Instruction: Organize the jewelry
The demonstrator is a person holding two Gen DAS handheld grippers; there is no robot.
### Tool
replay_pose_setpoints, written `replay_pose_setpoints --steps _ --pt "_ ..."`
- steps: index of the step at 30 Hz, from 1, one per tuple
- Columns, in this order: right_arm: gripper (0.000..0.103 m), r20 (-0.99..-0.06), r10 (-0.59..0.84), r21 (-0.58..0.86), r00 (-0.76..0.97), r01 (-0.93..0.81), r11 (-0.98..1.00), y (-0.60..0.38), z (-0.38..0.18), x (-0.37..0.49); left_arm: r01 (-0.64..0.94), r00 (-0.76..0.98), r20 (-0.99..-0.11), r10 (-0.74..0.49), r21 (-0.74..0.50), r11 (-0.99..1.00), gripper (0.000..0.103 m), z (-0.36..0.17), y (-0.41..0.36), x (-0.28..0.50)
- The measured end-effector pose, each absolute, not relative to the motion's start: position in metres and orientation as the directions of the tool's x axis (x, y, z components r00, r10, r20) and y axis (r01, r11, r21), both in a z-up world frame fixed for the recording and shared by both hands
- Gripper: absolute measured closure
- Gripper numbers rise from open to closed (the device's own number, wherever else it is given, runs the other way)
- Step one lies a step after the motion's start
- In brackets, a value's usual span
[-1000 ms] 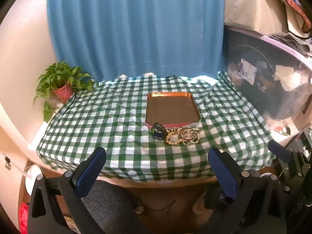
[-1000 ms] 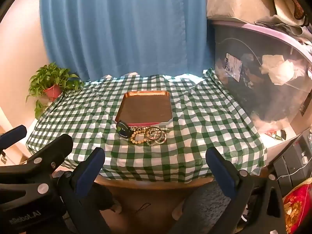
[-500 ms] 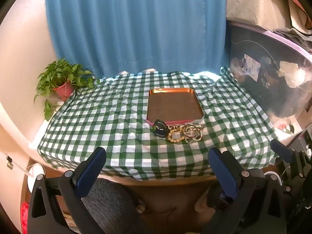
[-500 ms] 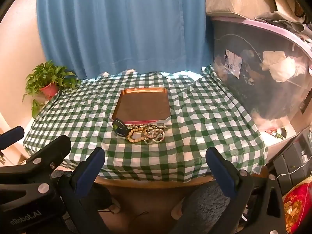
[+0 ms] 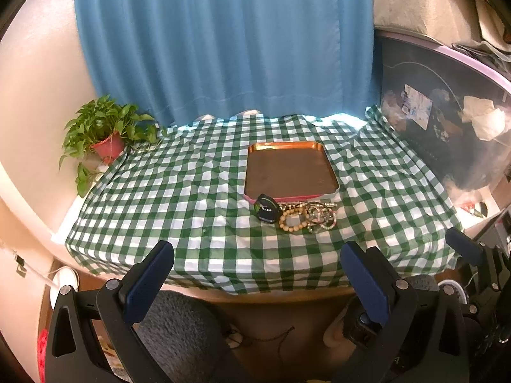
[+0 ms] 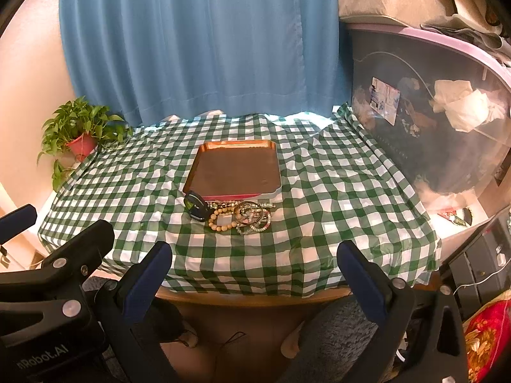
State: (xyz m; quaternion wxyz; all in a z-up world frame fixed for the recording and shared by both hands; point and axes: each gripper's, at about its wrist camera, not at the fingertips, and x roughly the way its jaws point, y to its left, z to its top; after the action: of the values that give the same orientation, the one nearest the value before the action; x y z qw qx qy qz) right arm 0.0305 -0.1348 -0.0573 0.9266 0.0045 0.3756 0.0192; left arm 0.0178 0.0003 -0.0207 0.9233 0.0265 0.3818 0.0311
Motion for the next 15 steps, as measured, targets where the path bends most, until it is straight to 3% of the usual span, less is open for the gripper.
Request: replay_pose_setpoints --steps 15 --pt "0.0 -0.692 0.044 0.029 0.72 -0.032 0.999 -0.1376 -0.0618 0.028 -0.045 0.714 -0.693 0.098 0.094 0.994 0.0 -0.021 -0.0092 0.0136"
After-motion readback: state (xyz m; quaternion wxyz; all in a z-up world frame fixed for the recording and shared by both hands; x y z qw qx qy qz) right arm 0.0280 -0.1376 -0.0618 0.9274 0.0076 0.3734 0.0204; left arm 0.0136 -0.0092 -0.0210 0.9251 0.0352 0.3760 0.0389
